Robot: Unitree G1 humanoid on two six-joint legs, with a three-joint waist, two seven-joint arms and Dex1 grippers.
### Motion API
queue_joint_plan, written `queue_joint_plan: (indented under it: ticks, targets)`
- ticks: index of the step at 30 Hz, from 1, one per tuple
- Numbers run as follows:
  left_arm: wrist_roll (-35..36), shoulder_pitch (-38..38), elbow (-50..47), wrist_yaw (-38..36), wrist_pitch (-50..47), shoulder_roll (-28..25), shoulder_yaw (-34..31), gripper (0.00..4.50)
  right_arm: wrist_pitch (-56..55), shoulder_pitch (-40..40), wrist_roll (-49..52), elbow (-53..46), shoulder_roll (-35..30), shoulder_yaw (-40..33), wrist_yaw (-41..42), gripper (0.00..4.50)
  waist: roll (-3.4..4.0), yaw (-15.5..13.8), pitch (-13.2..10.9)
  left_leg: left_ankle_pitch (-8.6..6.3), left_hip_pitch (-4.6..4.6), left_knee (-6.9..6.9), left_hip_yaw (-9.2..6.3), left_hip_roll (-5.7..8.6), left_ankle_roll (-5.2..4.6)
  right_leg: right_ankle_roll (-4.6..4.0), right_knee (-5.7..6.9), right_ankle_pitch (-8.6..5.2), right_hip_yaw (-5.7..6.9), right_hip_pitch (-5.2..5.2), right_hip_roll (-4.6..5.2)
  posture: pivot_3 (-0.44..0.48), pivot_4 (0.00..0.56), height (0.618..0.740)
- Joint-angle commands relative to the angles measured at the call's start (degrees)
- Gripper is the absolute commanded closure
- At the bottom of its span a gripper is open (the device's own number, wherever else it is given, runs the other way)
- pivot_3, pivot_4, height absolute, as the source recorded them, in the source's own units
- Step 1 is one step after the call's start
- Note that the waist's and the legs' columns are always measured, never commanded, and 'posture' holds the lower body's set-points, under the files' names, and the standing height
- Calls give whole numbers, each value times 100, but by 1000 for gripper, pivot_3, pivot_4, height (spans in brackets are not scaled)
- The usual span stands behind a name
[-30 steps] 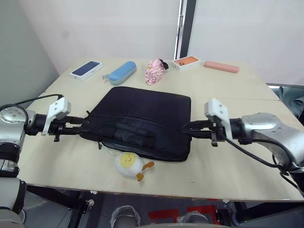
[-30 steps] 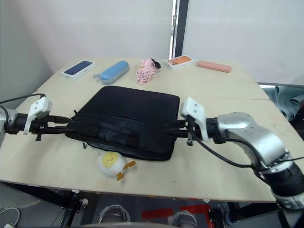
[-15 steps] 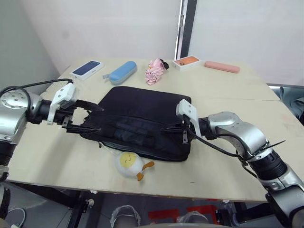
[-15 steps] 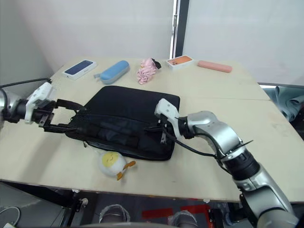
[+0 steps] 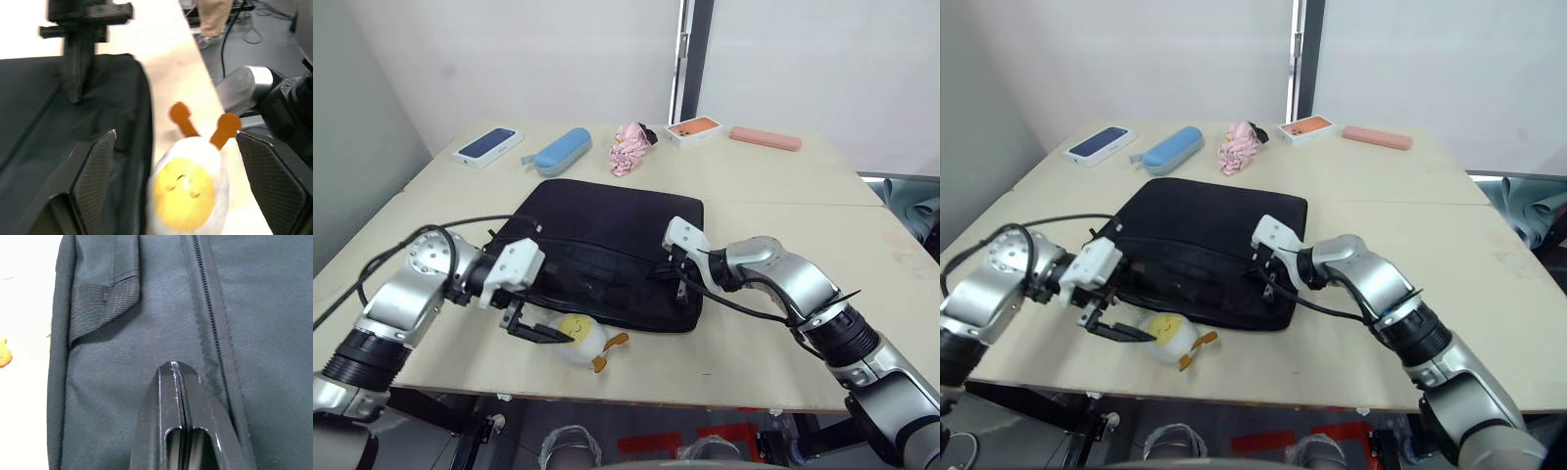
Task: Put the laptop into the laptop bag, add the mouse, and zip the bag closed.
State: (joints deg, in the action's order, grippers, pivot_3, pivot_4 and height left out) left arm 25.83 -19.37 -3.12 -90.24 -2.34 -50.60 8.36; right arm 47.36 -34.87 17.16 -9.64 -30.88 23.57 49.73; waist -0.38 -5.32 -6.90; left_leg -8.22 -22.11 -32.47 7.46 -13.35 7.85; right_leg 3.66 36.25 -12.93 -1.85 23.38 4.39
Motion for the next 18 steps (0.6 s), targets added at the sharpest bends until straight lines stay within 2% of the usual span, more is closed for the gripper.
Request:
queue_joint_plan:
  ticks: [1,8,15,18]
  targets:
    - [-357,76,288,-222,501,39,131,378,206,140,-40,-171,-108,31,19,4500,0,-3,0,0,0,0,0,0,0,0,0,0,0,0,0,0,150,740]
    - [-716,-86,1265,-225,1275,380,315,378,363,255,0,-448,-197,-60,-5,4500,1,-27,1,0,6,-1,1,0,-1,0,0,0,-2,-4,1,0,150,740]
    - [-1077,0,1588,-200,1704,472,752,378,455,317,-10,-608,-285,-84,-51,4500,1,-30,2,0,5,0,1,0,-1,0,-1,0,-2,-4,1,0,150,740]
    - [-914,-111,1699,-176,1661,750,678,1156,498,363,-5,-673,-317,-105,-78,4500,3,-40,3,0,6,0,1,0,-1,0,0,0,-3,-4,2,0,150,740]
